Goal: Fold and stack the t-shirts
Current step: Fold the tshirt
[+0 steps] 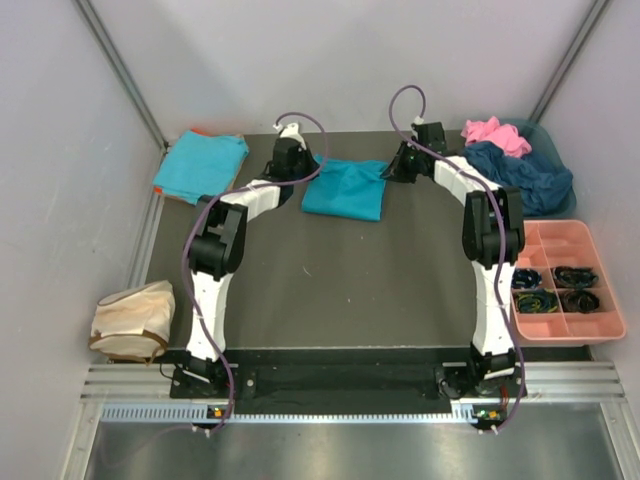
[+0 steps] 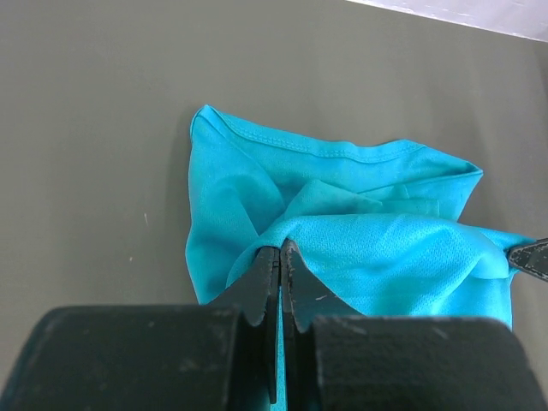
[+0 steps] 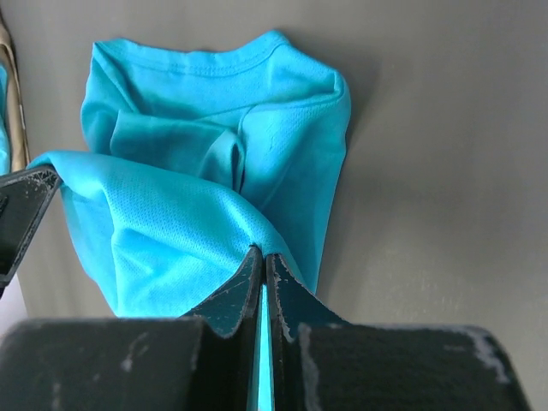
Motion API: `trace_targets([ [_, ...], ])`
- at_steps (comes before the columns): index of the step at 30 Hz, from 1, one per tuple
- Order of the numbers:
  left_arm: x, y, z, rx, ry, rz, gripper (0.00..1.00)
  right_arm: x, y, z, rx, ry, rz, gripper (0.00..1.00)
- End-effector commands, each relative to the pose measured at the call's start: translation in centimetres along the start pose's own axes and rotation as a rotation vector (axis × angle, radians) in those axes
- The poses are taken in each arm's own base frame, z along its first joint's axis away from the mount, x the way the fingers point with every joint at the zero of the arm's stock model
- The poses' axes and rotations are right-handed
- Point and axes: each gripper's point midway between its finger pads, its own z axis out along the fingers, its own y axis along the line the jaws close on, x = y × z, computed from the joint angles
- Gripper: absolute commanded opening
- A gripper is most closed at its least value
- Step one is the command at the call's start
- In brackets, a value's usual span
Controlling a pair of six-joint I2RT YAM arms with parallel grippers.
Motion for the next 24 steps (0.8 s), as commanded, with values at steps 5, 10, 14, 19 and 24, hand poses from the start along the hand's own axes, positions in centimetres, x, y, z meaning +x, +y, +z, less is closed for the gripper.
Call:
trace_targets([
  [5, -3.5, -0.5, 0.9, 0.034, -0.083, 0.005, 0.00, -3.8, 1.2, 0.1, -0.070, -0.090, -0.015, 0.00],
  [10, -4.0, -0.2, 1.1, 0.034, -0.095, 0.005, 0.00, -4.3, 1.1, 0.2, -0.073, -0.103, -0.015, 0.00],
  [14, -4.0, 0.1, 1.7, 0.036, -0.098, -0.001, 0.00, -4.8, 0.8, 0.2, -0.073, -0.119, -0.009, 0.00],
  [19, -4.1, 0.3, 2.3, 0.040, -0.101, -0.004, 0.00, -5.2, 0.2, 0.5, -0.073, -0.125, 0.004, 0.00],
  [24, -4.0, 0.8, 3.2, 0.032, -0.105, -0.012, 0.07, -5.4, -0.2, 1.0, -0.070, -0.127, 0.013, 0.00],
])
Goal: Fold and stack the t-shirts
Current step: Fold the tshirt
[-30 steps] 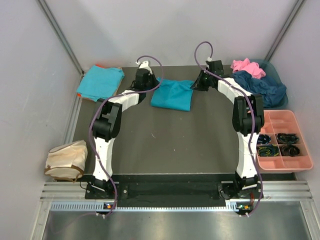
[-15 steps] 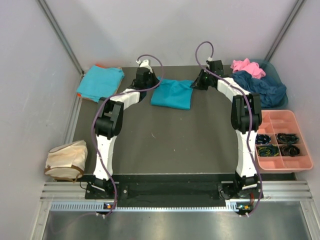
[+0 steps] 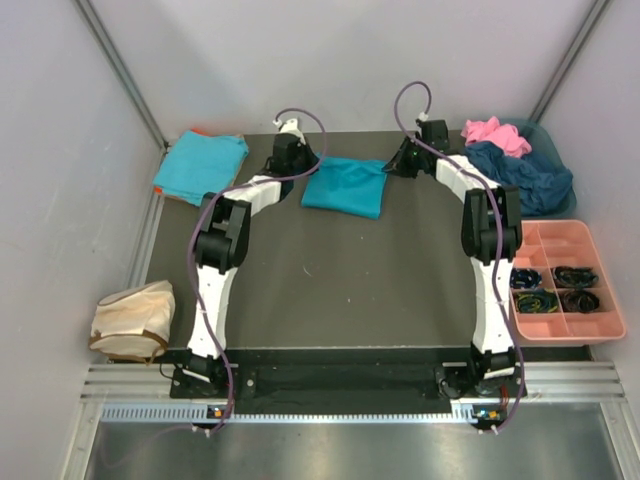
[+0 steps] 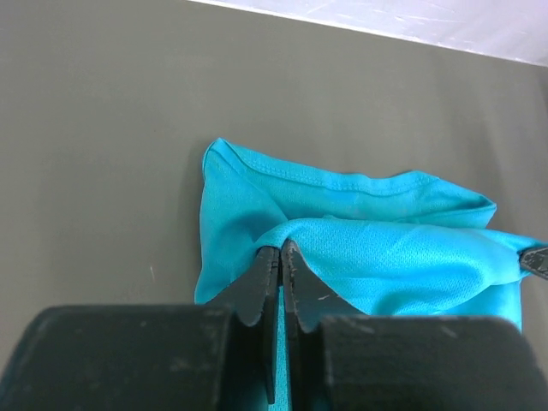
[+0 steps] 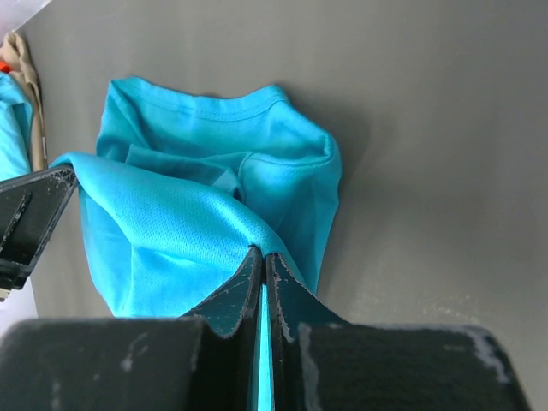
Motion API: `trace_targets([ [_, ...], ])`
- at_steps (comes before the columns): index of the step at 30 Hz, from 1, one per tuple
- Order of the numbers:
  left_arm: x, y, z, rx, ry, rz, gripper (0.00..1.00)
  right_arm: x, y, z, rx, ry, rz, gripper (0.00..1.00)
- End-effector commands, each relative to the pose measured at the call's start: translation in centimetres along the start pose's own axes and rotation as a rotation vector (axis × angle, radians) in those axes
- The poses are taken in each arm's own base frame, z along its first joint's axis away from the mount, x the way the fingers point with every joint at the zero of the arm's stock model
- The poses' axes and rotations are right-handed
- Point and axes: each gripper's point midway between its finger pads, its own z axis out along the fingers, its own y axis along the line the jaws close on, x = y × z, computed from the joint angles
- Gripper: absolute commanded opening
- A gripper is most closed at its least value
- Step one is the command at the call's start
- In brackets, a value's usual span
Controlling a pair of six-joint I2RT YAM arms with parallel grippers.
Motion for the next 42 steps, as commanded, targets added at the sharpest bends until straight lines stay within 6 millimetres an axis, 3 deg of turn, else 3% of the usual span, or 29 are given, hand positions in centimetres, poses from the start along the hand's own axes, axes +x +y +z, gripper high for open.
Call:
trace_targets([
  [1, -3.4, -0.1, 0.7, 0.012, -0.095, -0.002, 0.14, -3.3, 0.4, -0.2, -0.030, -0.079, -0.011, 0.00],
  [2, -3.3, 0.3, 0.8, 0.002, -0.098, -0.004, 0.26, -3.4, 0.2, 0.0, -0.029, -0.079, -0.011, 0.07],
  [3, -3.7, 0.7, 0.7, -0.020, -0.112, -0.002, 0.53, -3.7, -0.1, -0.1, -0.021, -0.089, -0.014, 0.43],
  [4, -4.3, 1.7, 0.6, -0.054, -0.129, -0.003, 0.60, -3.9, -0.5, -0.2, -0.013, -0.094, -0.013, 0.56],
  [6, -5.9, 3.2, 0.0, -0.109, -0.174, -0.016, 0.70, -5.9, -1.3, -1.7, 0.016, -0.157, -0.011, 0.72],
  [7, -7.4, 4.5, -0.7, -0.149, -0.207, -0.026, 0.91, -5.6, -2.4, -2.0, 0.031, -0.158, 0.005, 0.73],
  [8, -8.5, 5.0, -1.3, -0.162, -0.236, -0.032, 0.93, -6.9, -3.2, -2.9, 0.029, -0.200, 0.015, 0.75],
  [9, -9.3, 5.6, -1.9, -0.178, -0.256, -0.036, 0.94, -7.9, -2.8, -4.2, 0.022, -0.228, 0.012, 0.77],
  [10, -10.7, 6.8, -3.2, -0.213, -0.290, -0.045, 0.98, -7.9, -3.5, -4.6, 0.034, -0.230, 0.020, 0.78],
  [12, -12.1, 7.4, -4.5, -0.220, -0.332, -0.058, 0.98, -8.4, -3.7, -5.8, 0.037, -0.235, 0.025, 0.79],
  [15, -12.3, 7.3, -6.3, -0.208, -0.338, -0.071, 0.99, -6.9, -3.1, -6.2, 0.008, -0.191, 0.025, 0.81],
  [21, -7.5, 5.8, -8.1, -0.106, -0.255, -0.180, 0.99, -2.6, -2.8, -6.9, -0.025, -0.125, 0.074, 0.84],
  [24, -4.5, 4.6, -8.6, -0.069, -0.192, -0.197, 0.99, 1.1, -3.2, -7.2, -0.020, -0.077, 0.109, 0.85],
  [31, 2.1, 4.1, -9.7, -0.060, -0.086, -0.215, 0.98, 5.9, -1.6, -7.1, -0.064, 0.007, 0.118, 0.86],
  [36, 4.7, 4.3, -9.4, -0.055, -0.050, -0.229, 0.98, 8.5, -0.8, -6.2, -0.099, 0.066, 0.132, 0.86],
  [42, 6.1, 4.4, -8.5, -0.038, -0.023, -0.252, 0.98, 10.1, 0.1, -4.5, -0.131, 0.115, 0.138, 0.86],
])
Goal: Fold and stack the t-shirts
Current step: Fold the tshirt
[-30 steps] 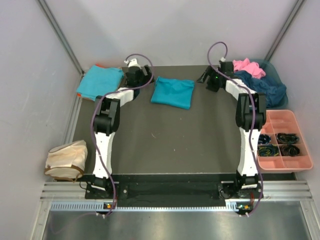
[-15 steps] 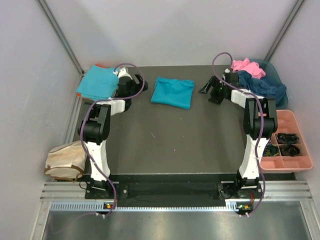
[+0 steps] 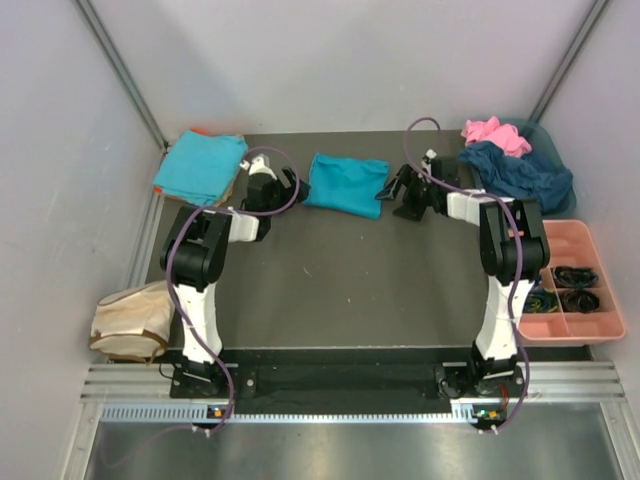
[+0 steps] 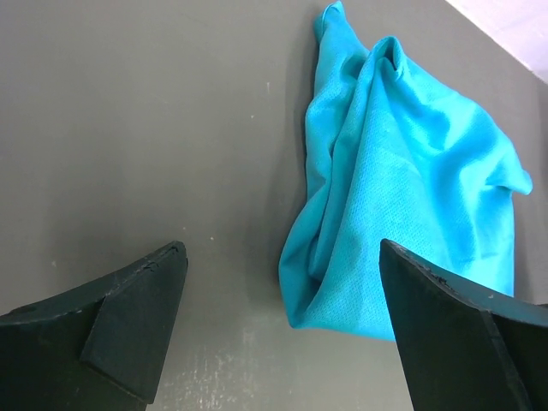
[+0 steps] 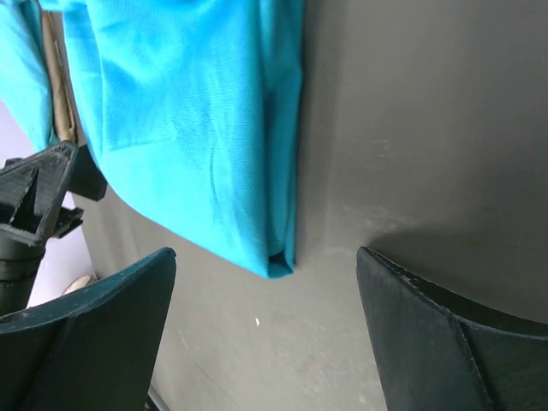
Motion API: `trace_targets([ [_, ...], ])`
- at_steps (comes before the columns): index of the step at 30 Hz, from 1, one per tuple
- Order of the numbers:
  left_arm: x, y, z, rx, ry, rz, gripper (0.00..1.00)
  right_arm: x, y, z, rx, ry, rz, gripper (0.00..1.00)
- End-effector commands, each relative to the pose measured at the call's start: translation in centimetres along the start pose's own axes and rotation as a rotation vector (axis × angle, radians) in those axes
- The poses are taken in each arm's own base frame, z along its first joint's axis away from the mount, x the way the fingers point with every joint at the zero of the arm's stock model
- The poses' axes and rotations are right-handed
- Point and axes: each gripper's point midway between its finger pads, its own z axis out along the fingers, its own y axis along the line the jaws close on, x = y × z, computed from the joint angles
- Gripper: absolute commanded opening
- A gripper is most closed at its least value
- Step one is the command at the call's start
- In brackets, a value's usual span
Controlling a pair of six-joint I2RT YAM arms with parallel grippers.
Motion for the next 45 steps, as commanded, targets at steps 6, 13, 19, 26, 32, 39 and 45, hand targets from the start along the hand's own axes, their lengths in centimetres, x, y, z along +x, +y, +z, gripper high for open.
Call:
trace_targets([
  [6, 2.4, -1.3, 1.4, 0.071, 0.044, -0.040, 0.97, 1.4, 1.8, 2.9, -0.064, 0.054, -0.014, 0.86],
  [13, 4.8, -3.0, 2.2, 0.115, 0.095, -0.037, 0.85, 2.1, 1.0, 3.8, -0.054, 0.081, 0.002, 0.85],
  [19, 6.4, -3.5, 2.3, 0.128, 0.134, -0.029, 0.50, 2.2, 0.8, 3.9, -0.053, 0.087, 0.005, 0.74],
  [26, 7.5, -2.8, 1.2, 0.114, 0.169, -0.020, 0.12, 2.3, 0.3, 3.0, -0.004, 0.067, -0.008, 0.80],
  [32, 7.5, -2.1, -0.2, 0.087, 0.178, 0.014, 0.05, 2.1, 0.2, 0.8, 0.063, 0.039, -0.060, 0.84],
  [39, 8.6, -2.2, -2.0, 0.108, 0.257, 0.077, 0.04, 2.6, 0.2, -0.9, 0.092, 0.022, -0.079, 0.84],
  [45, 12.2, -2.5, -5.2, 0.164, 0.520, 0.170, 0.03, 2.3, 0.0, -2.0, 0.128, -0.002, -0.102, 0.84],
])
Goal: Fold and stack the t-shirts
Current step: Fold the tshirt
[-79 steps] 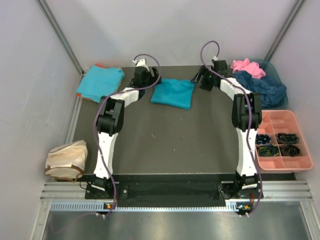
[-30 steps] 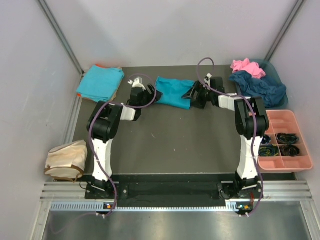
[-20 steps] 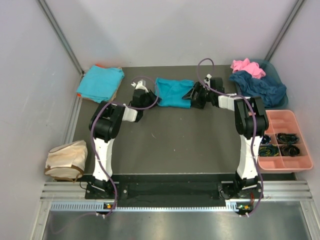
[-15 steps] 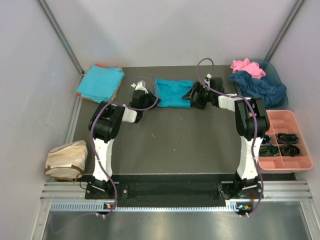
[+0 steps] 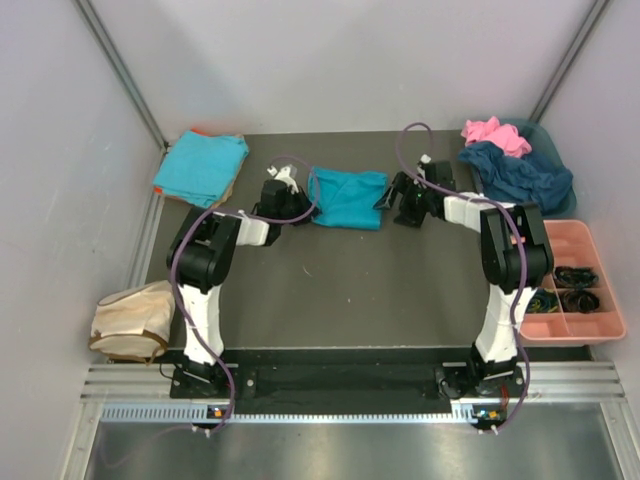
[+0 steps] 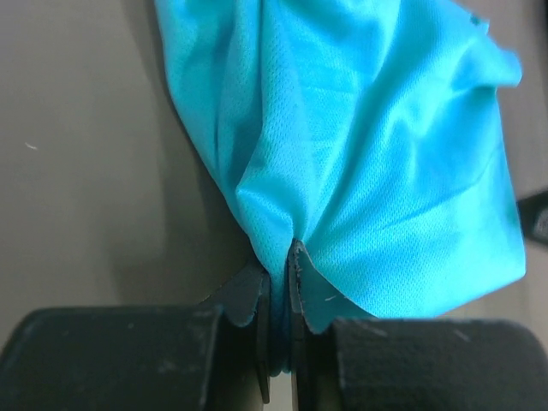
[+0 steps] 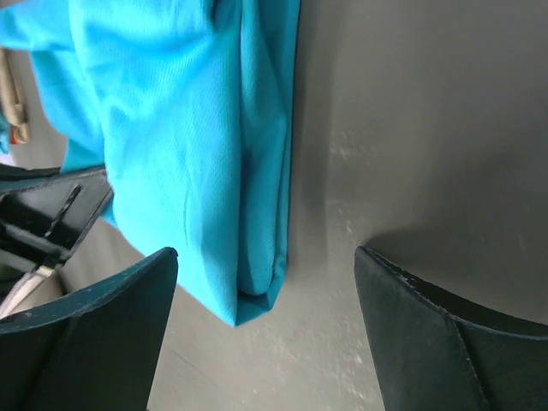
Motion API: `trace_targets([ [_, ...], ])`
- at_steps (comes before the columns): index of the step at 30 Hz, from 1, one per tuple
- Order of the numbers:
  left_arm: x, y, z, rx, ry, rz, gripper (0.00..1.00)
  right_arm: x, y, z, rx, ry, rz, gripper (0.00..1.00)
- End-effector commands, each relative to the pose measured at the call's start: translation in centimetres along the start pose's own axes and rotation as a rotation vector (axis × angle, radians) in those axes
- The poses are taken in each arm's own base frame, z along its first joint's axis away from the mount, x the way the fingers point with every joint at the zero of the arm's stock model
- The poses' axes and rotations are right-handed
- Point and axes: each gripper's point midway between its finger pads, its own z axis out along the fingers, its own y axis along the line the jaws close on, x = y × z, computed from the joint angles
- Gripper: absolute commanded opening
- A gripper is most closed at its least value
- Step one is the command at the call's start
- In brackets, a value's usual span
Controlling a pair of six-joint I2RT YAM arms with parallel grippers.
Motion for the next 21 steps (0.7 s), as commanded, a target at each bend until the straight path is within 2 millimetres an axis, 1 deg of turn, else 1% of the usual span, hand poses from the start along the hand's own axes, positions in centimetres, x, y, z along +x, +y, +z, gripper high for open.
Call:
trace_targets([
  [1, 6.2, -0.2, -3.1, 0.021, 0.319, 0.085, 0.03, -0.4, -0.1, -1.5, 0.055, -0.028, -0.044, 0.84],
  [3, 7.6, -0.7, -4.3, 0.042, 0.367, 0.097, 0.03, -0.6, 0.2, -1.6, 0.052, -0.031, -0.049, 0.84],
  [6, 10.2, -1.5, -6.1, 0.064, 0.438, 0.110, 0.03, -1.1, 0.9, -1.9, 0.044, -0.042, -0.056, 0.84],
  [7, 11.5, -1.9, -6.7, 0.072, 0.475, 0.120, 0.03, -1.3, 1.0, -2.2, 0.045, -0.047, -0.058, 0.84],
  [10, 14.6, -3.1, -8.2, 0.120, 0.570, 0.159, 0.03, -2.3, 1.6, -2.9, 0.052, -0.077, -0.070, 0.84],
  [11, 15.7, -2.9, -8.7, 0.106, 0.618, 0.166, 0.02, -2.7, 1.6, -3.2, 0.056, -0.087, -0.072, 0.84],
  [12, 16.2, -2.9, -8.9, 0.102, 0.638, 0.184, 0.02, -3.1, 1.7, -3.5, 0.060, -0.098, -0.073, 0.84],
  [13, 17.2, -2.7, -9.5, 0.096, 0.683, 0.220, 0.02, -3.8, 1.6, -3.8, 0.071, -0.116, -0.075, 0.84],
  [14, 17.7, -2.5, -10.1, 0.077, 0.725, 0.231, 0.02, -4.2, 1.8, -4.2, 0.072, -0.126, -0.080, 0.85],
  [15, 17.8, -2.6, -10.3, 0.076, 0.740, 0.248, 0.02, -4.6, 1.7, -4.4, 0.079, -0.136, -0.083, 0.85],
  [16, 18.0, -2.5, -10.4, 0.080, 0.755, 0.298, 0.03, -5.6, 1.9, -4.8, 0.085, -0.158, -0.093, 0.85],
  [18, 17.8, -2.3, -11.0, 0.055, 0.797, 0.343, 0.03, -6.3, 1.6, -5.2, 0.107, -0.160, -0.094, 0.85],
  [19, 17.3, -1.6, -10.9, 0.012, 0.794, 0.402, 0.03, -7.3, 1.9, -5.7, 0.120, -0.184, -0.113, 0.85],
  [20, 16.3, -1.5, -10.5, -0.015, 0.771, 0.431, 0.03, -8.0, 1.8, -6.1, 0.137, -0.200, -0.118, 0.85],
  [21, 16.1, -1.0, -10.9, -0.052, 0.786, 0.444, 0.02, -8.0, 1.2, -6.6, 0.176, -0.191, -0.117, 0.85],
])
